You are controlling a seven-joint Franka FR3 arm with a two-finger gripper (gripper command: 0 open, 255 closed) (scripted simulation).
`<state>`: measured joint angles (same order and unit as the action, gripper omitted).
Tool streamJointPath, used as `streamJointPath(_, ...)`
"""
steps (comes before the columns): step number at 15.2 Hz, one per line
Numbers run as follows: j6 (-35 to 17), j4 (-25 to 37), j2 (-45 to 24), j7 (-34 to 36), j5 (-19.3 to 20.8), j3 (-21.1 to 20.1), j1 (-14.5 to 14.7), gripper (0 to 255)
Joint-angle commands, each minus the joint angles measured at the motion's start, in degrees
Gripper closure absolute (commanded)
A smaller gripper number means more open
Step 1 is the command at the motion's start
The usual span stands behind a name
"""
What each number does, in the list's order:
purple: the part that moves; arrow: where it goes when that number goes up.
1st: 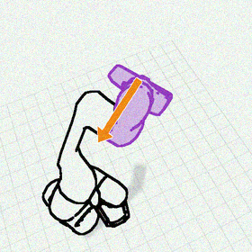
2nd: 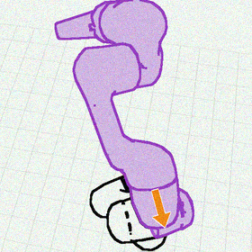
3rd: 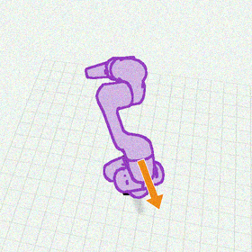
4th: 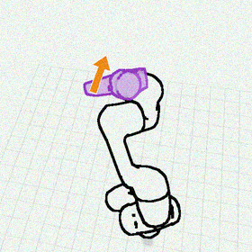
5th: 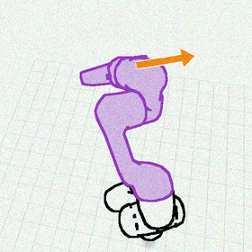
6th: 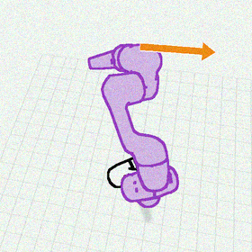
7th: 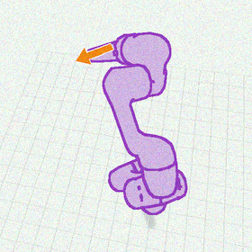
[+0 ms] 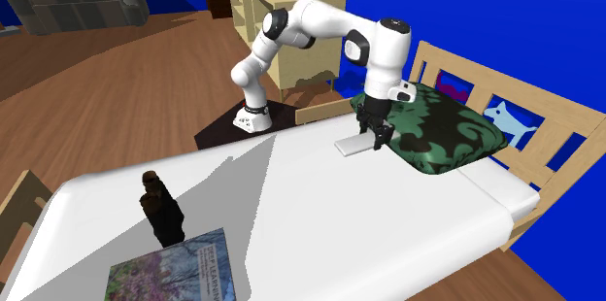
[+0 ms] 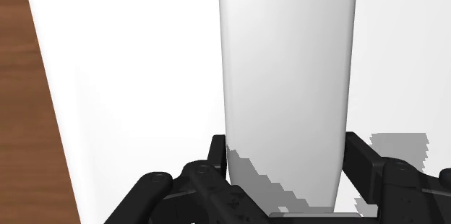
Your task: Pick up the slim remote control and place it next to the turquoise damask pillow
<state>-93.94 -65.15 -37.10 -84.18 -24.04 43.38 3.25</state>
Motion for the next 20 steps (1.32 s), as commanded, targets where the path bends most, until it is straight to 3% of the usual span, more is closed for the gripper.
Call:
streamJointPath(1, -1.6, -1.8, 0.1, -0.1, 0.0, 0.0, 0.6, 255)
streamJointPath(20, -14.9, -14.3, -1.9, -2.2, -1.9, -1.2, 3.1, 255)
